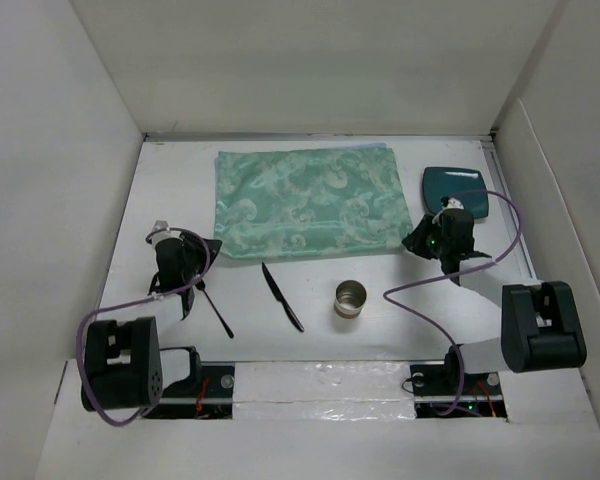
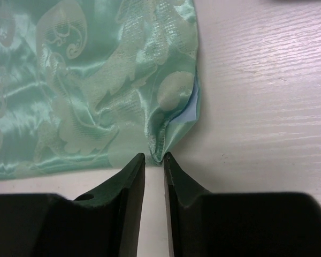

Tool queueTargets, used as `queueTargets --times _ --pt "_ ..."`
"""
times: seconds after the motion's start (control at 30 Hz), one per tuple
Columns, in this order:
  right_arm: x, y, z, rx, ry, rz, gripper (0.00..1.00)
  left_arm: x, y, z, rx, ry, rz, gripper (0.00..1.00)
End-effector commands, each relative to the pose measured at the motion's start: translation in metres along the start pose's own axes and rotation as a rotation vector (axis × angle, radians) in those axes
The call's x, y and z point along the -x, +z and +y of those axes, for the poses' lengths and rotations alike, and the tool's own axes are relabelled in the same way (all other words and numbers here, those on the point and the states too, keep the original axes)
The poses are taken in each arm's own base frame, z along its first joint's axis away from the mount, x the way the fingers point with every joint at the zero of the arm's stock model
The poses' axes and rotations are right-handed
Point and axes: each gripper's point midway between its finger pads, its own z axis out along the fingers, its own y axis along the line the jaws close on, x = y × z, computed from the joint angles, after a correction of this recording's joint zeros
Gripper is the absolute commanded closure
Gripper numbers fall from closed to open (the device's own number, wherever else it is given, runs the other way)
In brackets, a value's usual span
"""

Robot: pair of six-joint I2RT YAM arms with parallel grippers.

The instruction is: Set the dinner table for one person

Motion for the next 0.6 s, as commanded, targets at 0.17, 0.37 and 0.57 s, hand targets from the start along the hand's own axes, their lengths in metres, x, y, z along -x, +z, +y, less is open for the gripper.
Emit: queueTargets --times 0.17,0.37,0.57 --pt "0.031 -0.022 0.025 0.019 -0.058 -0.081 0.54 0.042 -0.037 -0.027 -0.03 0.006 -0.193 0.59" --pt "0.073 -0.041 0.016 -0.042 -0.058 -0.204 0.38 0.047 -0.046 -0.04 -0.07 0.032 -0.202 0.46" --pt "0.134 -0.056 -0.056 -0.19 0.187 -0.413 0.91 0.033 -0.033 -0.004 0.042 0.054 -0.167 0.46"
